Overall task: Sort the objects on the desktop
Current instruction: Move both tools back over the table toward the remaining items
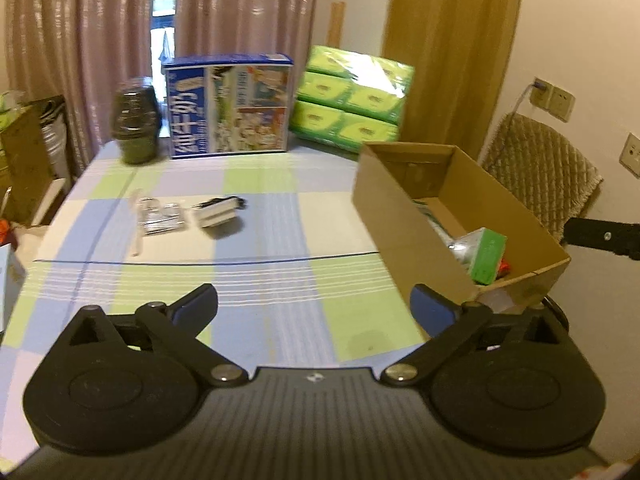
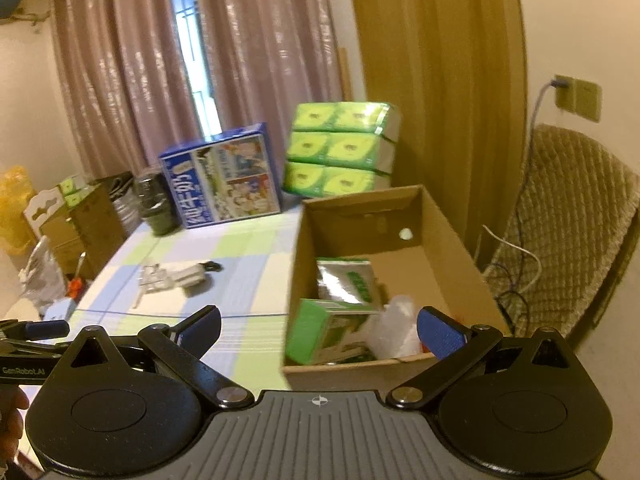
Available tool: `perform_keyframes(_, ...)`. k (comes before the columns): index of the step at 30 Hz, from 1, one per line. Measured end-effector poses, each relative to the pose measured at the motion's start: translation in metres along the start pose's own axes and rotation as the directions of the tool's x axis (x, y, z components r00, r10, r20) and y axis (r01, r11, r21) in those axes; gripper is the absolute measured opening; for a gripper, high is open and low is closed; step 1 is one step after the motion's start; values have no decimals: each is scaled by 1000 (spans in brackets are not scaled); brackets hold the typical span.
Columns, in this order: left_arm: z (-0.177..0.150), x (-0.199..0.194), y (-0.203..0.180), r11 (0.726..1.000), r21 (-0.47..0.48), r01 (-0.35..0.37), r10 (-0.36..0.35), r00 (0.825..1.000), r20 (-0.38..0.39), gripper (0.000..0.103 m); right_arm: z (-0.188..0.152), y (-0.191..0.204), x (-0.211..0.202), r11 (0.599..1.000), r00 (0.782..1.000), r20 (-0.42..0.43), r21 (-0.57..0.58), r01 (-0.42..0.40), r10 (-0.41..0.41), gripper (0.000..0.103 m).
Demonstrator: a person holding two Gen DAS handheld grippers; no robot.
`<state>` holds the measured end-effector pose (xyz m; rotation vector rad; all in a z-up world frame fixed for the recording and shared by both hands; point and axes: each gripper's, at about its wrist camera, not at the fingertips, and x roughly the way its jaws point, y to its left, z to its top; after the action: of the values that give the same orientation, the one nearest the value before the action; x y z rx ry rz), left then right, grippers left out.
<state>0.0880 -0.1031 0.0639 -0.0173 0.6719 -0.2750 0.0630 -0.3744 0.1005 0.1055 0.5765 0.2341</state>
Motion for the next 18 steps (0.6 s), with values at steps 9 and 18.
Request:
perform_keyframes(9, -17, -41, 56, 995, -49, -87, 88, 996, 21, 102, 1, 57, -10, 996, 997, 22, -57, -74, 75, 101)
perform_keyframes(18, -25, -65, 99, 981, -90, -174, 180, 982, 62, 102, -4, 106, 3, 987, 992, 11, -96, -127, 128, 101)
